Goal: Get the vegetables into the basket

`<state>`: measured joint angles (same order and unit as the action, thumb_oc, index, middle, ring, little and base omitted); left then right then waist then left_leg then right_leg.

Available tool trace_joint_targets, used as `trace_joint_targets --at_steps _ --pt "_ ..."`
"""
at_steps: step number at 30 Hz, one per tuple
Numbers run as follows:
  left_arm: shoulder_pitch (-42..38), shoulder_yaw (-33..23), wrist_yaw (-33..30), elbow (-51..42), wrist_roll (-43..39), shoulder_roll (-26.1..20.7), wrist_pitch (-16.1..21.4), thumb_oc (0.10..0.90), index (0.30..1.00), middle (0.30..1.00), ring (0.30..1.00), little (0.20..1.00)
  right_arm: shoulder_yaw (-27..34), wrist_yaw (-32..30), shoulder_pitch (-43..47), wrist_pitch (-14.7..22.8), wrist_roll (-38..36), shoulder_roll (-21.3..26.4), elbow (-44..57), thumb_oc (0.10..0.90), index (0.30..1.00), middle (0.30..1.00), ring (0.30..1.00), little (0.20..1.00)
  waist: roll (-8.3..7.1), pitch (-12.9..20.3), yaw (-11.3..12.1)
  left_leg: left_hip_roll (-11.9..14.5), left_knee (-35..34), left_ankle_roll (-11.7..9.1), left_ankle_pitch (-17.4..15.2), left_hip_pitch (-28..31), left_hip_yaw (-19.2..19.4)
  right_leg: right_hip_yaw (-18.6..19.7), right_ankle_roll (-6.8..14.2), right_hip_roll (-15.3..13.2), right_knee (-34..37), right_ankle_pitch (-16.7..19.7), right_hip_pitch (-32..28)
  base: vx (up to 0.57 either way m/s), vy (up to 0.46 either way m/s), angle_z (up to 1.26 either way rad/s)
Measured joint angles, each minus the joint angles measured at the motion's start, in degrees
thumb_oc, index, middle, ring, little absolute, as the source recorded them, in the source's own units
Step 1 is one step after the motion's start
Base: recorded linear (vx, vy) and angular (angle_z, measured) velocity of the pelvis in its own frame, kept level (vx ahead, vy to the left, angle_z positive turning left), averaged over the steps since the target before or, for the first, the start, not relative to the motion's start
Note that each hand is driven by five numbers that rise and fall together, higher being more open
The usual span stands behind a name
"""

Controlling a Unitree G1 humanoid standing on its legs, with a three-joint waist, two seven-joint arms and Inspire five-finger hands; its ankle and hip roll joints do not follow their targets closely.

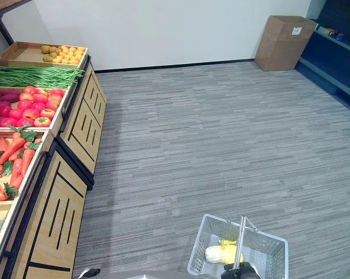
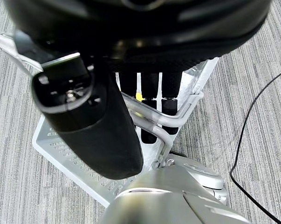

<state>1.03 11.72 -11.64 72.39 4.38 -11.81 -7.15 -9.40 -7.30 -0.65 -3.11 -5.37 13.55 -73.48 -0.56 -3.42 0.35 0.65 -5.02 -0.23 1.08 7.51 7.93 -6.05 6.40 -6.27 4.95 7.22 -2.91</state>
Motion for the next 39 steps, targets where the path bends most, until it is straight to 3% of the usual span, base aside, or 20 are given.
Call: trace_joint_targets --at_steps 7,11,20,30,32,34,36,37,39 --pt "-0.1 -0.1 0.0 0.0 -1.1 -0.1 0.0 0.9 1.0 1.0 1.0 1.0 0.5 -0.1 0.2 0.0 -0.1 0.0 -0.2 0.4 0.3 0.3 0.3 0.3 -0.47 -0.2 0.1 -0.2 0.0 0.2 -0.2 -0.4 0.7 0.8 0.3 -0.3 -0.2 0.2 0.6 0.0 0.071 -0.06" --pt "-0.6 -0.3 0.0 0.6 -1.9 -0.9 0.2 0.9 1.0 1.0 1.0 1.0 3.0 -0.2 0.6 0.2 -2.4 0.0 -0.4 0.4 0.3 0.3 0.3 0.3 -1.54 -0.8 0.1 -0.9 0.0 0.6 -0.3 -0.9 1.2 1.7 0.7 -0.7 -2.4 0.0 2.5 0.01 0.092 -0.08" --pt "-1.0 -0.6 -1.4 0.5 -2.8 -3.1 0.8 0.9 1.0 1.0 1.0 1.0 6.8 -1.6 0.9 0.7 -7.0 -0.9 -1.6 0.4 0.3 0.3 0.3 0.3 -5.74 -3.0 0.3 -1.4 0.0 1.2 -0.6 -1.4 3.4 3.6 1.4 -1.4 -3.0 0.3 4.3 0.02 0.012 -0.12" --pt "-1.7 -0.6 -1.8 0.3 -3.1 -3.0 0.9 0.9 1.0 1.0 1.0 1.0 6.9 -1.9 1.0 0.4 -9.0 -1.0 -3.0 0.4 0.3 0.3 0.3 0.3 -5.73 -2.8 0.2 -2.0 0.0 1.5 -0.8 -1.3 3.8 4.1 1.5 -1.4 -3.6 0.6 4.7 -0.01 0.011 -0.03" --pt "-2.1 -0.5 -1.8 0.3 -3.3 -3.0 0.9 0.9 1.0 1.0 1.0 1.0 6.8 -2.0 1.5 0.4 -9.0 -0.9 -3.2 0.4 0.3 0.3 0.3 0.3 -5.56 -2.9 0.3 -1.8 0.0 1.6 -0.7 -1.5 4.0 3.8 1.5 -1.2 -5.3 0.6 6.2 -0.07 0.061 -0.19" --pt "-3.1 -0.6 -1.7 0.0 -3.8 -2.7 0.8 0.9 1.0 1.0 1.0 1.0 6.8 -2.4 4.1 1.0 -9.0 -0.3 -3.7 0.4 0.3 0.3 0.3 0.3 -4.37 -4.4 0.4 -1.2 1.4 2.5 -2.0 -3.3 3.6 3.0 3.1 -0.8 -13.7 1.8 11.9 -0.02 0.071 -0.27" --pt "-3.7 -0.4 -1.8 -0.8 -3.9 -2.6 0.8 0.9 1.0 1.0 1.0 1.0 6.9 -2.8 4.9 1.1 -9.0 0.2 -3.5 0.4 0.3 0.3 0.3 0.3 -2.7 -5.6 -0.2 -0.5 1.0 3.5 -1.5 -2.9 3.3 0.9 4.2 -1.4 -16.2 2.6 14.2 0.17 0.004 -0.07" --pt "-4.0 -0.7 -1.8 -0.6 -4.0 -2.6 0.8 0.9 1.0 1.0 1.0 1.0 7.8 -2.9 4.8 1.3 -9.0 0.3 -2.7 0.4 0.3 0.3 0.3 0.3 -2.73 -6.0 -0.2 -1.4 -0.1 3.9 -1.3 -2.3 2.1 0.1 3.9 -1.9 -17.1 0.4 15.2 0.33 -0.076 0.11" --pt "-3.6 -0.5 -1.8 -0.6 -4.0 -2.8 0.8 0.9 1.0 1.0 1.0 1.0 8.2 -2.9 4.0 1.2 -9.0 0.3 -2.4 0.4 0.3 0.3 0.3 0.3 -3.23 -6.2 -1.1 -2.3 -0.1 4.7 -0.7 -1.6 1.5 0.3 4.0 -3.3 -17.0 0.2 15.8 0.26 -0.077 0.24"
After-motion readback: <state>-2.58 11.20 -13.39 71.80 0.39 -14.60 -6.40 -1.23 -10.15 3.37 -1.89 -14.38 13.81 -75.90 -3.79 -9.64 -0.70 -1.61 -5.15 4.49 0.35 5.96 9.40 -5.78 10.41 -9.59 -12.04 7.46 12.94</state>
